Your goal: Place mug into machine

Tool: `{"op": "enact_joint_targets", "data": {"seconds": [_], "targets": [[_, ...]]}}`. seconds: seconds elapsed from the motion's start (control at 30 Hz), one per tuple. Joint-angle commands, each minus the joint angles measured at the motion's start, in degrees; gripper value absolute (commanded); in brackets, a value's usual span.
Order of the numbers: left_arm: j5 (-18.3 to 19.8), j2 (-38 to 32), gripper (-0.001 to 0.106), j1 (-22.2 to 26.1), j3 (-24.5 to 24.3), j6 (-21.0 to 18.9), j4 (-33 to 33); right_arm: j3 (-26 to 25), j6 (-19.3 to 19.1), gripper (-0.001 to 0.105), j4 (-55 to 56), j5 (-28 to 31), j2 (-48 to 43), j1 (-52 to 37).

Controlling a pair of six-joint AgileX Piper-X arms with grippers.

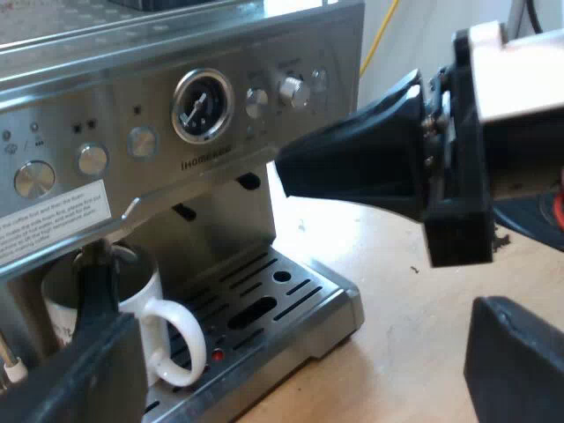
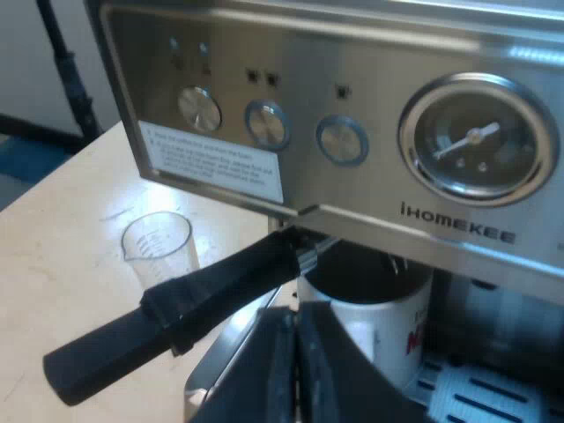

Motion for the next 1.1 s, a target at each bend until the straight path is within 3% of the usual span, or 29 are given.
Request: {"op": "enact_joint_targets", "data": {"seconds": [0.03, 0.4, 0.6, 1.1], "targets": [[0.31, 1.51, 0.078, -0.05, -0.41, -0.19, -1.83, -0.41, -1.26, 0.000, -3.34, -4.03, 1.45, -1.60], [0.31, 2.49, 0.078, -0.05, -0.41, -0.19, -3.42, -1.70, -2.71, 0.000, -11.11, -6.34, 7.64, -3.94], [0.31, 2.49, 0.078, -0.05, -0.41, -0.19, -3.42, -4.70, -6.29, 0.000, -11.69, -6.05, 10.55, -3.94], [0.31, 2.49, 0.078, -0.05, -0.41, -0.19, -3.42, -7.14, -5.90, 0.000, -13.62, -4.70, 13.48, -7.42]]}}
